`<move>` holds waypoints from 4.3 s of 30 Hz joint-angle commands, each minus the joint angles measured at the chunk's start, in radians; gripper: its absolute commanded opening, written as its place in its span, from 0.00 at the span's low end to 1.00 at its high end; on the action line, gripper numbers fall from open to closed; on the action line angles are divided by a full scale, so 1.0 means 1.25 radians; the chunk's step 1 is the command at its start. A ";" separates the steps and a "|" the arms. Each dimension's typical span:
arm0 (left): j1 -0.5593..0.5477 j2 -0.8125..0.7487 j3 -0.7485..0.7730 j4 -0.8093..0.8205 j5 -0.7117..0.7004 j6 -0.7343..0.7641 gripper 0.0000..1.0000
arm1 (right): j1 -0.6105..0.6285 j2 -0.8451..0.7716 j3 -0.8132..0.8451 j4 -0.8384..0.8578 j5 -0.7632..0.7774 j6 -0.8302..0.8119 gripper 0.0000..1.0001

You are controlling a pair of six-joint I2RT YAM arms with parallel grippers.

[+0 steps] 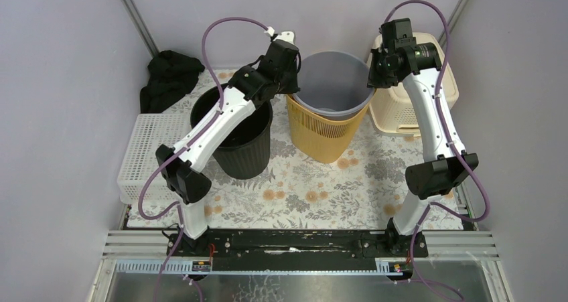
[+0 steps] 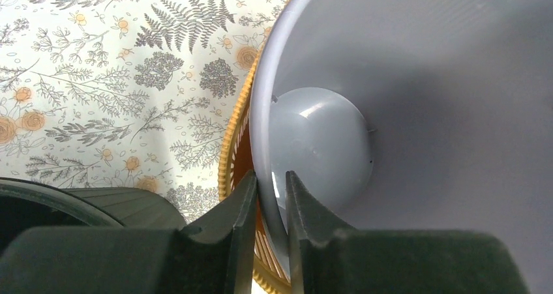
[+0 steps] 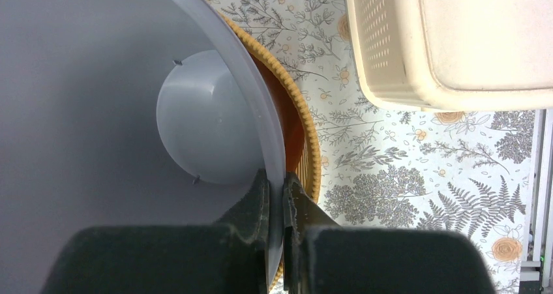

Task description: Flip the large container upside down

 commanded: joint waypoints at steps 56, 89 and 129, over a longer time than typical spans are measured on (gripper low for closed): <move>-0.005 -0.329 0.033 0.324 0.325 -0.004 0.15 | 0.007 -0.437 -0.059 0.426 -0.174 0.053 0.00; -0.004 -0.553 -0.126 0.240 0.507 -0.177 0.16 | 0.007 -0.571 -0.042 0.318 -0.383 0.195 0.00; -0.004 -0.798 -0.588 0.193 0.599 -0.348 0.17 | 0.007 -0.725 -0.320 0.119 -0.505 0.275 0.00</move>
